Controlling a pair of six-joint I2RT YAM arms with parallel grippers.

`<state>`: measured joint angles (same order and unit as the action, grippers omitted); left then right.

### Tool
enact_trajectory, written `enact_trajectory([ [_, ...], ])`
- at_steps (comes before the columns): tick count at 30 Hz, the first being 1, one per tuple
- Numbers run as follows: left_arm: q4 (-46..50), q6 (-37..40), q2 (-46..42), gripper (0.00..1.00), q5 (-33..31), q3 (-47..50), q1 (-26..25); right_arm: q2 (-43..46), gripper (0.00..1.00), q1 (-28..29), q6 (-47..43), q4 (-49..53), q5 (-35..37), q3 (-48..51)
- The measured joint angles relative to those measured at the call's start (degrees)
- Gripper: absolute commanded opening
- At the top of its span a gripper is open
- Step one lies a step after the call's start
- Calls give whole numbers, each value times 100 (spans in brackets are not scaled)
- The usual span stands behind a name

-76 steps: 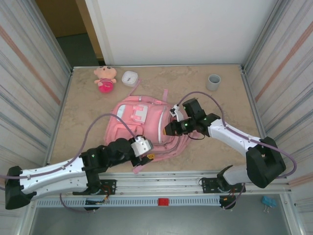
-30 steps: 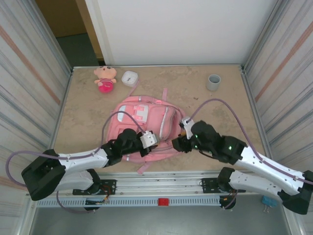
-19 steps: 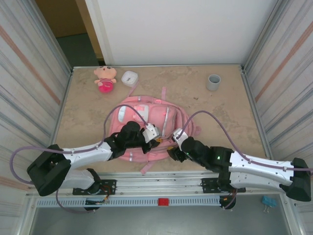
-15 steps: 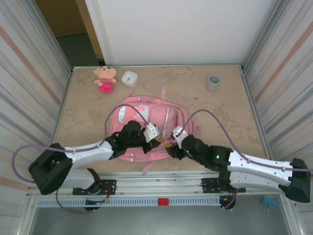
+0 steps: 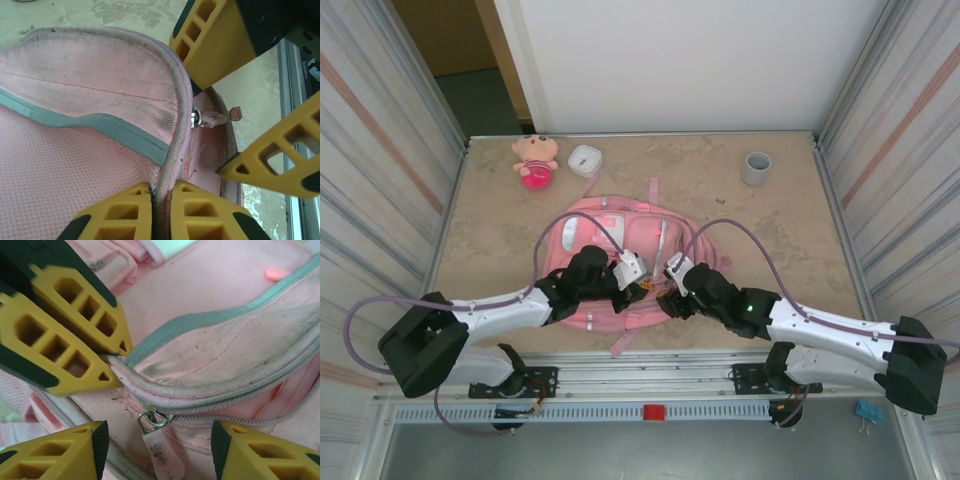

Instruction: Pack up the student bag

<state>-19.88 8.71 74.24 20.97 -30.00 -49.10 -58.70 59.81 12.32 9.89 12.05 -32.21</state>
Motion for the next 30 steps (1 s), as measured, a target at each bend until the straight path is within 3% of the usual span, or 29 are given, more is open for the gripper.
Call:
enact_trajectory([
  [5, 37, 0, -98, 4, -59, 2, -2, -61, 32, -302, -44, 227, -140, -192],
  [15, -31, 0, -232, 4, -170, 87, 2, 105, 0, -879, -221, 629, -1185, -385],
  [30, -33, -2, -640, 4, -304, 269, 76, 157, 0, -1829, -251, 1375, -1709, -831],
])
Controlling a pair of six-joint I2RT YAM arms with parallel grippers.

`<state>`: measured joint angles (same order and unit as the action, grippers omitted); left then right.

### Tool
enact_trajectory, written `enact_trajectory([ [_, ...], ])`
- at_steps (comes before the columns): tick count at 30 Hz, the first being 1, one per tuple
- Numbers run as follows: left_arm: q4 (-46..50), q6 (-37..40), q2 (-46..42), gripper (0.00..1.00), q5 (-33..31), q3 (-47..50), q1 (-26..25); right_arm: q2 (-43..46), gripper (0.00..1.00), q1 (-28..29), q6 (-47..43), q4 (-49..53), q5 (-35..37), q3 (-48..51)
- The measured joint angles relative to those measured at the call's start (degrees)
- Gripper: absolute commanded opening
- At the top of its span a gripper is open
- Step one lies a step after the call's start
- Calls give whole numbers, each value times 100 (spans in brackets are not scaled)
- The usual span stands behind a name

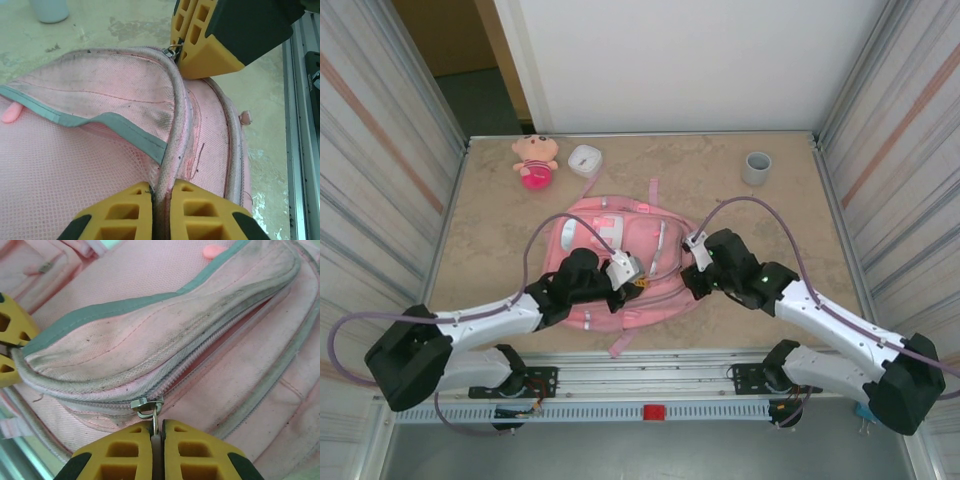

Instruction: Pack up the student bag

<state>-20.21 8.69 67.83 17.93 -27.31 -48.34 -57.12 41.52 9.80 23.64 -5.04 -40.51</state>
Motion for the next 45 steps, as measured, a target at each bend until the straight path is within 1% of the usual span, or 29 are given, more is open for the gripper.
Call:
enact_trajectory([
  [2, -4, -2, -168, 8, -50, 72, 9, 70, 0, -120, 0, -15, -286, -2],
  [3, -2, -2, -264, 11, -72, 118, 17, 70, 0, -153, 0, -20, -424, -13],
  [5, 26, -42, -492, 37, -138, 234, 39, 52, 0, -184, -2, -59, -721, -28],
  [6, 94, -114, -612, 45, -197, 282, 57, 48, 0, -197, -2, -28, -785, -33],
  [7, 208, -219, -774, 56, -297, 334, 105, 46, 0, -247, -2, 52, -822, -31],
  [8, 365, -413, -951, 63, -431, 356, 173, 35, 0, -291, -2, 122, -831, -31],
  [10, 643, -920, -1290, 72, -678, 343, 251, 9, 0, -293, 0, 177, -826, -31],
  [11, 835, -1279, -1495, 75, -828, 313, 267, -28, 0, -289, 0, 188, -826, -31],
  [13, 1307, -1963, -1869, 77, -1156, 164, 264, -146, 0, -262, 0, 216, -824, -31],
  [15, 1998, -2706, -2192, 77, -1572, -107, 264, -280, 0, -208, 2, 243, -796, -33],
  [17, 3010, -3425, -2413, 79, -2006, -514, 264, -389, 0, -83, 4, 280, -719, -33],
  [20, 4146, -4271, -2586, 79, -2343, -850, 264, -437, 0, 83, 15, 302, -621, -33],
  [22, 4653, -4763, -2715, 79, -2365, -732, 264, -472, 0, 173, 20, 302, -546, -33],
  [25, 4922, -5270, -2870, 79, -2365, -140, 264, -564, 0, 352, 20, 308, -498, -55],
  [27, 4944, -5455, -2885, 78, -2433, 243, 278, -586, 0, 501, 22, 306, -490, -55],
  [29, 4802, -5523, -2868, 78, -2457, 442, 411, -586, 0, 667, 26, 295, -518, -55],
  [30, 4723, -5525, -2835, 78, -2448, 470, 546, -586, 0, 772, 50, 280, -525, -55],
  [33, 4319, -5477, -2570, 78, -2306, 481, 1176, -603, 0, 1189, 201, 199, -514, -55],
  [36, 3703, -5346, -2026, 78, -1886, 483, 1851, -791, 0, 1749, 407, 15, -479, -87],
  [38, 3366, -5233, -1620, 78, -1637, 424, 2175, -1005, 0, 2081, 553, -138, -411, -144],
  [42, 2920, -4972, -763, 80, -1464, -31, 2463, -1668, 0, 2684, 905, -446, -332, -415],
  [45, 2682, -4881, -317, 81, -1353, -367, 2581, -2181, 0, 3012, 1040, -516, -173, -778],
])
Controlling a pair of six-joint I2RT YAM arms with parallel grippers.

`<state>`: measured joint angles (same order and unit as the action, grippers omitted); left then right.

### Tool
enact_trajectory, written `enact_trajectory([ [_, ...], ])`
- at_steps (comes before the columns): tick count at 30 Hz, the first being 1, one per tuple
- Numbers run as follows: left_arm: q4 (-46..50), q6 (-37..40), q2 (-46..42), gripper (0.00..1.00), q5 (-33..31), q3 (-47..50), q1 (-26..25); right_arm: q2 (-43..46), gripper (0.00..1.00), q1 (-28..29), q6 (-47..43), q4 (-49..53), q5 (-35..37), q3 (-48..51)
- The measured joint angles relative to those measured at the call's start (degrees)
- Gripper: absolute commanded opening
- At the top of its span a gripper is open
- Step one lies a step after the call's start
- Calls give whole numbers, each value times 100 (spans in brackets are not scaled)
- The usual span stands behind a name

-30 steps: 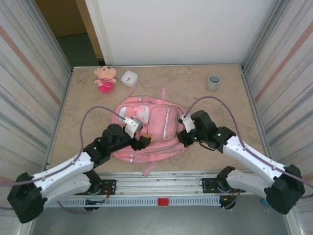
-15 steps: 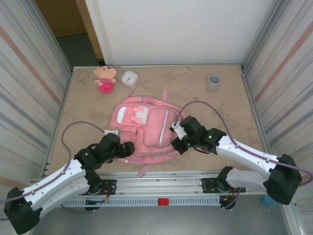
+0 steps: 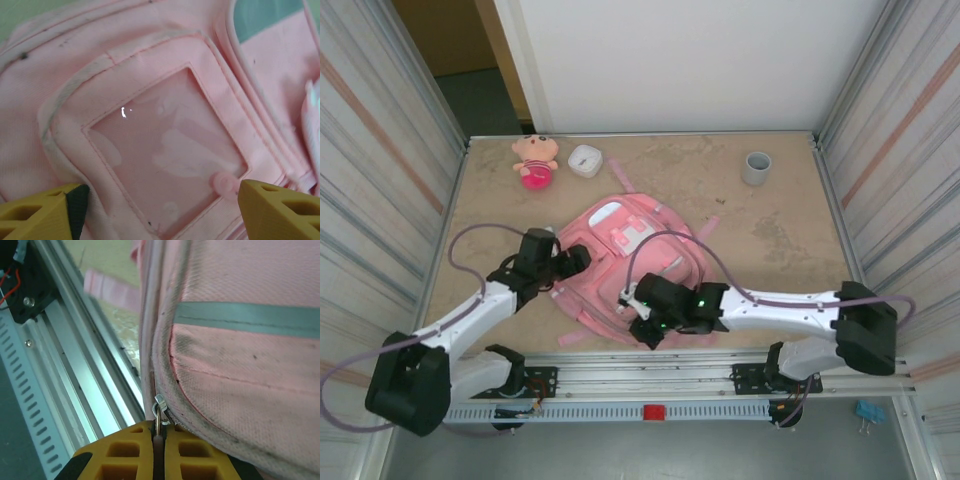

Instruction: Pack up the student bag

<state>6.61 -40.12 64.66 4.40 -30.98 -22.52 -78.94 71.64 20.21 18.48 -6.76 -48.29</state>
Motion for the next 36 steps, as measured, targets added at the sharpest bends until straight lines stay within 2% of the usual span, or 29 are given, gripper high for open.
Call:
enact_trajectory([
  [5, -72, -90, 63, 83, 341, -310, 42, -155, 0, 109, 177, -240, 175, -205],
  [9, -46, -627, -911, 83, 579, -33, -175, -155, 0, 79, 229, -258, 219, -247],
  [11, 166, -874, -1613, 83, 544, 105, -540, -155, 0, 37, 229, -267, 197, -251],
  [15, 540, -1432, -2789, 76, 214, 157, -1604, -155, 0, -28, 232, -297, 116, -251],
  [19, 682, -2155, -3451, 74, -264, 409, -2424, -155, 0, -52, 258, -310, 92, -251],
  [24, 1163, -3169, -3362, 68, -855, 708, -3027, -155, 0, -52, 334, -315, 92, -251],
  [29, 1154, -4210, -3174, 61, -1176, 1172, -3394, -157, 0, -52, 337, -315, 92, -251],
  [36, 636, -5029, -2944, 53, -1311, 1425, -3506, -214, 0, -52, 334, -302, 94, -260],
])
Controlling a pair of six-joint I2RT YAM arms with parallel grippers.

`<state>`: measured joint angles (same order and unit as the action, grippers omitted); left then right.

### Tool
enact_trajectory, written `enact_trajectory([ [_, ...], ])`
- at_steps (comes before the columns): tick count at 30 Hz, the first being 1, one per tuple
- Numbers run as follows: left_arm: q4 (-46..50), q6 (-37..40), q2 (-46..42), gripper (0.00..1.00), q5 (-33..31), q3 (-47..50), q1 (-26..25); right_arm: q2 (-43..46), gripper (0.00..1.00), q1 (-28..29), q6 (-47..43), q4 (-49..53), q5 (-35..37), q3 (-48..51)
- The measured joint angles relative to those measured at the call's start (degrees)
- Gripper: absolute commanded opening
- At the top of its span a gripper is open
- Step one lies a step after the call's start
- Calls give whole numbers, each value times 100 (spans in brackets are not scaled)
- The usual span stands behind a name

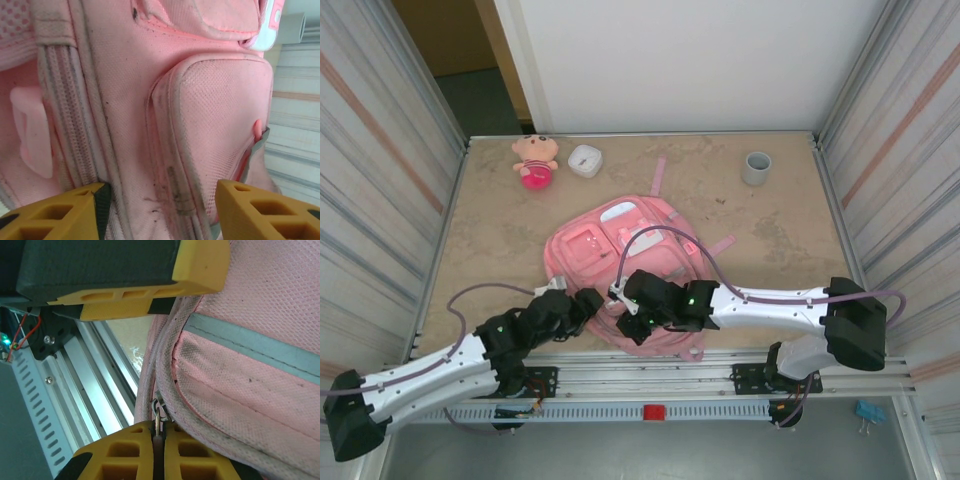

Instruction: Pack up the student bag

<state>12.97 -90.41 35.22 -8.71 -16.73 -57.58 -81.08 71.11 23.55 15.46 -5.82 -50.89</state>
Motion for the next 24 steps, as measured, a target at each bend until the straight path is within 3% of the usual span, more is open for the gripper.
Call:
enact_trajectory([
  [12, -723, -769, 170, 42, -210, 339, -219, -22, 0, 2, 2, 48, 2, -2],
  [19, -667, -824, 20, 2, -254, 319, -254, -15, 0, -7, -2, 118, 44, -2],
  [24, -76, -693, -741, 0, -240, 256, 7, 404, 0, -289, -7, 223, 4, 87],
])
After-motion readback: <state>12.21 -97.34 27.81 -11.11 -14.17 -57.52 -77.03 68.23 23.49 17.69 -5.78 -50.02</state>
